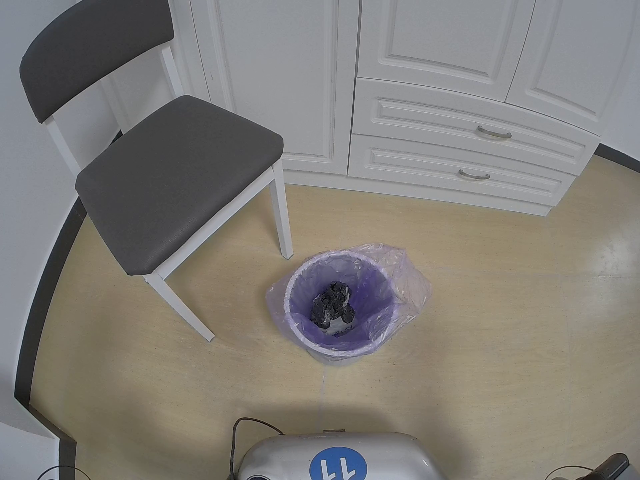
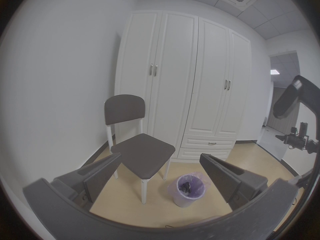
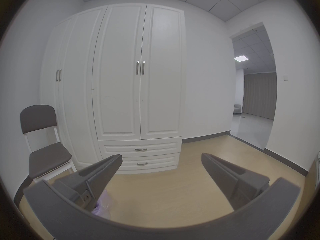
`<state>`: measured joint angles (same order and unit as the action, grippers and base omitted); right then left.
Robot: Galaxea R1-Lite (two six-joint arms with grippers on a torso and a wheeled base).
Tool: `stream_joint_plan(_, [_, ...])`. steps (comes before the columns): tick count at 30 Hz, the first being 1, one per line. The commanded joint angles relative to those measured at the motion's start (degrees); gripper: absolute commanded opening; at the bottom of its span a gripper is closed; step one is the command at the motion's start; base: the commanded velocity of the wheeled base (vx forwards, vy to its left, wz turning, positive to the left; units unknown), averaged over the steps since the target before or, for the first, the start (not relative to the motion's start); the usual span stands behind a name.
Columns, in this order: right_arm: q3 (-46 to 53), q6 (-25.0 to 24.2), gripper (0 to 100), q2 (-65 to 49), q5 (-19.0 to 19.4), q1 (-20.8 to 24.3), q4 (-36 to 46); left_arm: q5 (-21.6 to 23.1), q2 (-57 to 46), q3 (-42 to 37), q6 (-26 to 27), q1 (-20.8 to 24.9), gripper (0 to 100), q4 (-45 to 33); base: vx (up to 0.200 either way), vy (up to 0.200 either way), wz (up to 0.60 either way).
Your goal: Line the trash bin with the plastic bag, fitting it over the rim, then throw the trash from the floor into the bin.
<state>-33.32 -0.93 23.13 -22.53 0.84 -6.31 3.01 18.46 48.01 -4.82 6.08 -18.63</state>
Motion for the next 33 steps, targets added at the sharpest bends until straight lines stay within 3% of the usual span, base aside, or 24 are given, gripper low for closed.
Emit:
stream_joint_plan(1, [-0.78, 0.84, 100, -11.96, -0.06, -0.4, 5.44, -2.31, -9.76, 2.44, -0.19, -0.19, 100, -5.63, 0.0, 0.0, 0.0])
stream_joint_plan(6, [0.36, 3.12, 100, -19.26, -0.06, -0.31, 11.06, -3.01, -10.9, 9.21, -0.11, -0.11, 100, -13.1, 0.0, 0.0, 0.0])
stream_joint_plan(11, [1.94, 3.21, 100, -23.04, 0.47, -0.49, 12.99, -3.1, -10.99, 11.67, 0.07, -0.46, 100, -13.98, 0.0, 0.0, 0.0])
stream_joint_plan(22, [2.12, 2.77, 100, -23.13, 1.35, -0.75, 12.47, -2.92, -15.2, 10.62, 0.42, -5.47, 100, -16.35, 0.0, 0.0, 0.0])
stream_joint_plan(27, [2.91, 2.68, 100, -23.13, 3.37, -0.75, 10.18, -2.84, -18.28, 8.33, 0.16, -6.0, 100, -19.78, 0.0, 0.0, 0.0])
stream_joint_plan(33, [7.56, 2.77, 100, -23.13, 4.07, -0.75, 0.07, -4.42, -18.37, 7.1, -3.89, -6.0, 100, -20.75, 0.0, 0.0, 0.0])
